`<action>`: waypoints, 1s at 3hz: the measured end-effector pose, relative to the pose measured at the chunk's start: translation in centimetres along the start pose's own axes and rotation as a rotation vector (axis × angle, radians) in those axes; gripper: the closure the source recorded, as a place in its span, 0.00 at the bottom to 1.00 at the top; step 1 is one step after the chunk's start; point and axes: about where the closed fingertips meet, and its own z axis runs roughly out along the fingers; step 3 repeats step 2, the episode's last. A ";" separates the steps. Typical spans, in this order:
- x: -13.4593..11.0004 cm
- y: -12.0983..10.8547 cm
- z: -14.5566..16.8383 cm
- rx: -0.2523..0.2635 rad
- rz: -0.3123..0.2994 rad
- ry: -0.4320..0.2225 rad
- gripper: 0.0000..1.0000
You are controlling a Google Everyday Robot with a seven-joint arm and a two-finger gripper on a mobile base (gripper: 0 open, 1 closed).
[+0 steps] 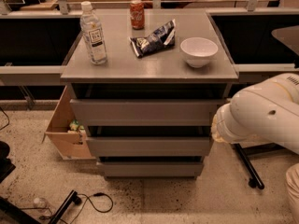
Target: Close top drawer
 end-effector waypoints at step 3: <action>3.8 4.0 -14.0 -0.060 0.045 0.237 1.00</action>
Offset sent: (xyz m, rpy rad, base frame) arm -0.1742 -0.0781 0.1584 -0.3050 0.1041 -0.2839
